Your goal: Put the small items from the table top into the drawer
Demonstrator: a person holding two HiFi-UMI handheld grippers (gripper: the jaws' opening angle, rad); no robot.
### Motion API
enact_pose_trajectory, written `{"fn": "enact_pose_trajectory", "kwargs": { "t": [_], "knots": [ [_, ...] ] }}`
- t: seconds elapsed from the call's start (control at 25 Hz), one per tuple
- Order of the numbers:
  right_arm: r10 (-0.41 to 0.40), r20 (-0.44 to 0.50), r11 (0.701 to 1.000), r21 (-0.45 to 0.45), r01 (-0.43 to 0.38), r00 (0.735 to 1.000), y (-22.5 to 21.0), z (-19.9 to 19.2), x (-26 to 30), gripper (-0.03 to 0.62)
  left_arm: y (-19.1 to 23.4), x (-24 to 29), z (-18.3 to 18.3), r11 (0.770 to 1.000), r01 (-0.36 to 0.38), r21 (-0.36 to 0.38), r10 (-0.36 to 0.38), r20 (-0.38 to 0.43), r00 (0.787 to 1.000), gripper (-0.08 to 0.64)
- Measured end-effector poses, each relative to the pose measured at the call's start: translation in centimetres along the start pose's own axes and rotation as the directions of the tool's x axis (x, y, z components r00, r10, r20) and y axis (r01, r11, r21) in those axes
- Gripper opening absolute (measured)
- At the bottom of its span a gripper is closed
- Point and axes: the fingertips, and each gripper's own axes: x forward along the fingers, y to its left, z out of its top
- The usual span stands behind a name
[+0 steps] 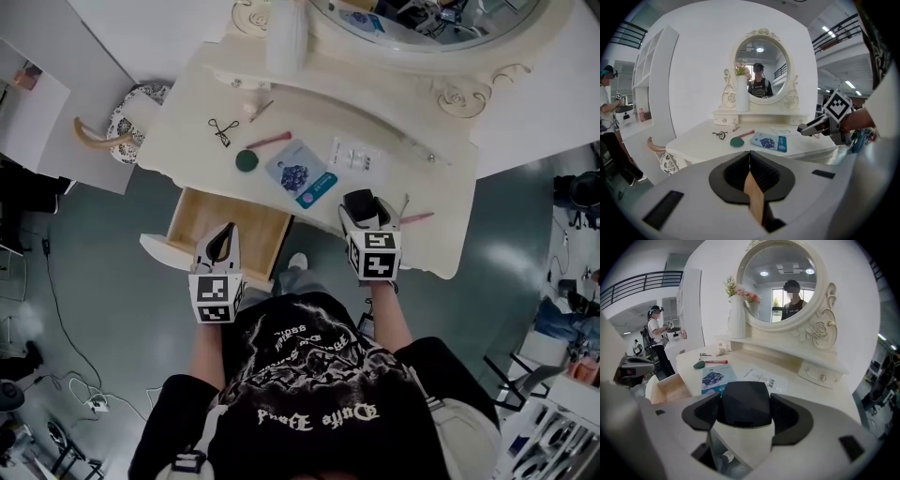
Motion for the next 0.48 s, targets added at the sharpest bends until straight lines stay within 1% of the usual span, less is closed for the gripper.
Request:
{"fn": "enact_pose_trajectory", "kwargs": {
  "t": [0.16, 0.32, 0.48],
  "knots": [
    [0.034, 0.006, 0.999, -0.041, -0.034, 0.999, 1.9, 0.5, 0.2, 0.334, 0.8, -0.7, -0.5, 1.000, -0.018, -0.009, 0.018, -0.003, 1.000, 0.015],
    [0.050, 0.005, 0.995, -0.091, -0.050, 0.999, 3.4, 1.0, 0.4, 0.334, 1.9, -1.5, -0.9, 0.999, -0.039, -0.022, 0.039, 0.000, 0.999, 0.015],
    [0.077, 0.010, 0.992, -0.102, -0.075, 0.997, 4.8, 1.5, 0.4, 0.334, 3.2, -2.1, -1.4, 0.997, -0.060, -0.043, 0.060, -0.007, 0.998, 0.015]
  ]
}}
